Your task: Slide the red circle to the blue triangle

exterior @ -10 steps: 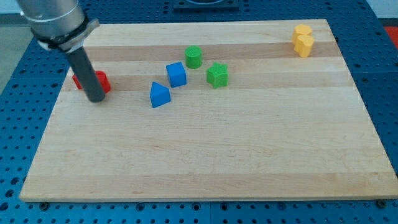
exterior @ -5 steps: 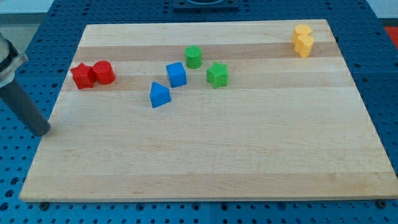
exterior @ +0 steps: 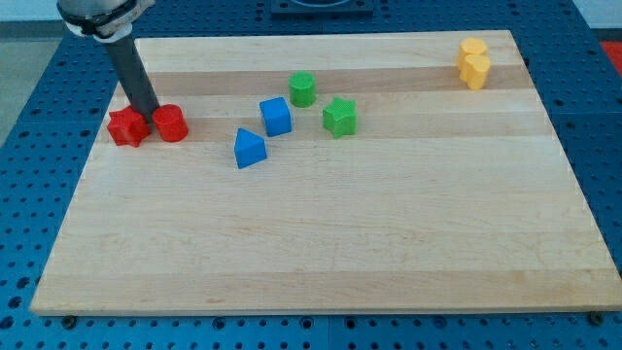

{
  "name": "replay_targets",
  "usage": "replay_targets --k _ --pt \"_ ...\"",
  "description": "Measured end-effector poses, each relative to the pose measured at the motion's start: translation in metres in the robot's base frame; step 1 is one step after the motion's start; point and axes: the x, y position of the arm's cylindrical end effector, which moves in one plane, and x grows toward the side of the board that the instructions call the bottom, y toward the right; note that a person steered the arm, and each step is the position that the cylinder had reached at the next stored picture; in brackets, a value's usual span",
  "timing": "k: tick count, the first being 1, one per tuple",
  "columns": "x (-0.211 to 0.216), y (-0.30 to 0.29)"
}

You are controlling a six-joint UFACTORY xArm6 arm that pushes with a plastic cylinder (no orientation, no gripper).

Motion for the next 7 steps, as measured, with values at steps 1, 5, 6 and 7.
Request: replay_targets --k 1,5,6,7 --pt "0.002 0.013" --pt "0.001 0.069" --pt "0.007 0.076" --pt "0.040 0.076"
